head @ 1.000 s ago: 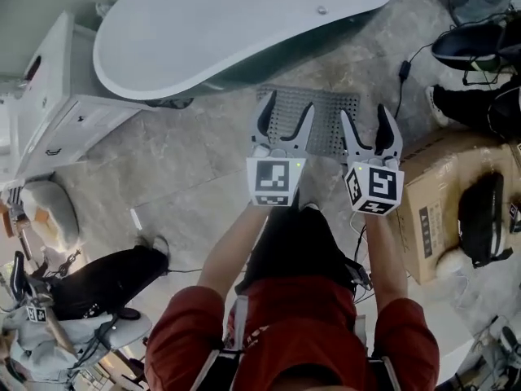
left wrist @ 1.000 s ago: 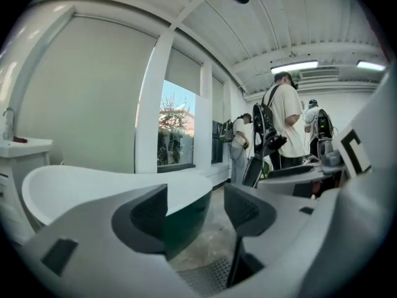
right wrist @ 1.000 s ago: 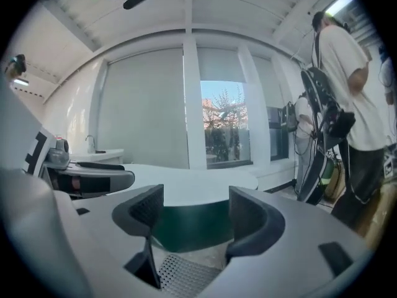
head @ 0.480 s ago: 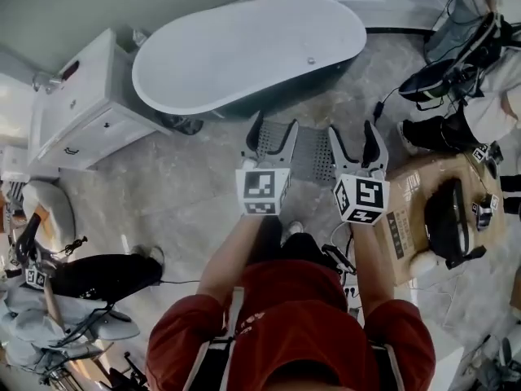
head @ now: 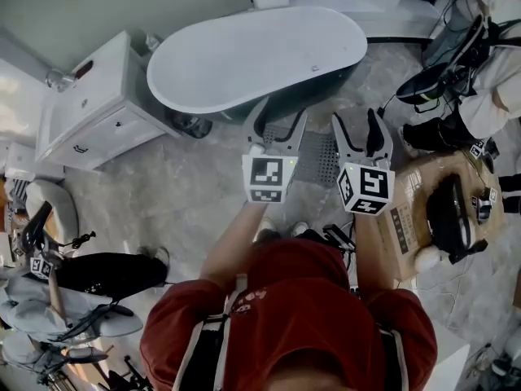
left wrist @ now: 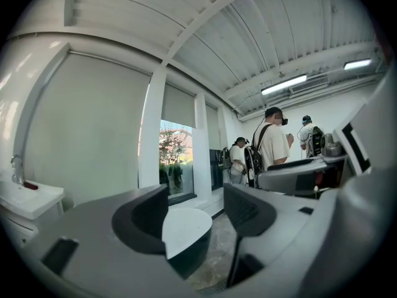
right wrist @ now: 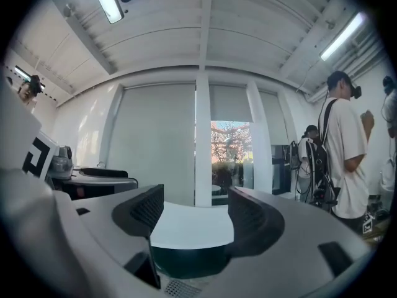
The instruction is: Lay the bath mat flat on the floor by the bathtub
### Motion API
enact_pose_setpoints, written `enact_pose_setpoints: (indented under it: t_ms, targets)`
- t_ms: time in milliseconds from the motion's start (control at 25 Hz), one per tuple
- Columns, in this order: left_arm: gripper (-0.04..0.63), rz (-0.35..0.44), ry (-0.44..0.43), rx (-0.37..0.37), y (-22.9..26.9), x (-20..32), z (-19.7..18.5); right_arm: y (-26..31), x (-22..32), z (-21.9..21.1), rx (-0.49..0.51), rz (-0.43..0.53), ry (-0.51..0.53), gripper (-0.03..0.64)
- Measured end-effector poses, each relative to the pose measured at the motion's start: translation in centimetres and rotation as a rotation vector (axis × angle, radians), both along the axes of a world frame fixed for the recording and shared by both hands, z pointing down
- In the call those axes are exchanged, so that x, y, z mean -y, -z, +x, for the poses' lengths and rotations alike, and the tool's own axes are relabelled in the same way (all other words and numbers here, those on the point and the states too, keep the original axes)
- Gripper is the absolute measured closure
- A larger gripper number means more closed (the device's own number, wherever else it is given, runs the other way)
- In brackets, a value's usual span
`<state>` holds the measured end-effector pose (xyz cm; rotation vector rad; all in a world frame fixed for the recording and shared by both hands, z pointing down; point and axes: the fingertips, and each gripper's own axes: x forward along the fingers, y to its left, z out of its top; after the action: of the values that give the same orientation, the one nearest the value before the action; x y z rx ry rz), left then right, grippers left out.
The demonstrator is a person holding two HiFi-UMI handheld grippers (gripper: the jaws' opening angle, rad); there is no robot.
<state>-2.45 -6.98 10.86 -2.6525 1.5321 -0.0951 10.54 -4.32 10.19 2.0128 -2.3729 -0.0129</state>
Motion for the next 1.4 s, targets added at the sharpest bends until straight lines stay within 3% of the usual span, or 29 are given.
enact_pose_setpoints:
  t_ms: [320, 440, 520, 600, 1080, 1400]
  targets:
    - [0.364, 0.037, 0.009, 0.004, 2.1, -0.9, -2.8, 1.5, -0.3, -3.8, 0.012, 0.029, 0.041, 0.321]
    - [0.436, 0.046, 0.024, 0.003, 2.6, -1.2, -3.9, 2.3, -0.6, -5.1, 0.018, 0.057, 0.054, 0.426]
    - [0.526, 0.062, 0.039, 0.000, 3.0, -1.4, -4.7, 2.8, -0.6, -5.8, 0.013, 0.072, 0.060, 0.544]
    - [0.569, 0.075, 0.060, -0.005, 3.2, -1.7, -5.6, 2.9, -0.6, -6.6, 0.006, 0.081, 0.064, 0.604]
    - [0.583, 0.058, 0.137, -0.019, 2.6, -2.7, -11.0, 1.5, -0.5, -11.8, 0.018, 0.046, 0.133, 0.606]
    - [0.583, 0.061, 0.150, -0.024, 2.6, -2.8, -12.3, 1.9, -0.3, -13.1, 0.009, 0.059, 0.139, 0.606]
